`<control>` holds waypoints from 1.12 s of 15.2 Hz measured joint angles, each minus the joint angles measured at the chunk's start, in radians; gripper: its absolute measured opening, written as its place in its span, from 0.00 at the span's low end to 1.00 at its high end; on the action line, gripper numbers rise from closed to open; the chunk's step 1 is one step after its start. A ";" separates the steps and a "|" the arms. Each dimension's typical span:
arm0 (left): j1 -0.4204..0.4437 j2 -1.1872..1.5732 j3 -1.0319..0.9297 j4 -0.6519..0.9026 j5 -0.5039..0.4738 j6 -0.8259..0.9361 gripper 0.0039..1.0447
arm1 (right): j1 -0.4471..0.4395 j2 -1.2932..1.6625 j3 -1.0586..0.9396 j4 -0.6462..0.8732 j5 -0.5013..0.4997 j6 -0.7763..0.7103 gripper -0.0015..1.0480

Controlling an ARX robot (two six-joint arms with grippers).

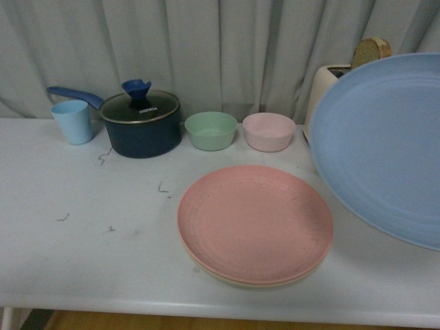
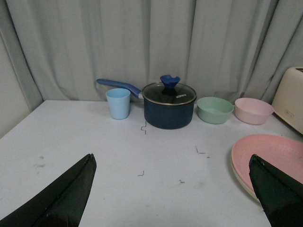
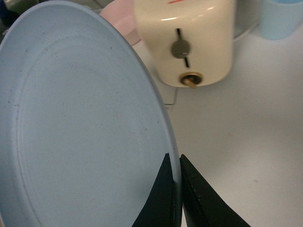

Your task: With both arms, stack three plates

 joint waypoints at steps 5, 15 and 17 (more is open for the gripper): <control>0.000 0.000 0.000 0.000 0.000 0.000 0.94 | 0.229 0.188 0.035 0.132 0.060 0.205 0.03; 0.000 0.000 0.000 0.000 0.000 0.000 0.94 | 0.333 0.492 0.152 0.215 0.093 0.395 0.03; 0.000 0.000 0.000 0.000 0.000 0.000 0.94 | 0.344 0.523 0.166 0.222 0.095 0.408 0.03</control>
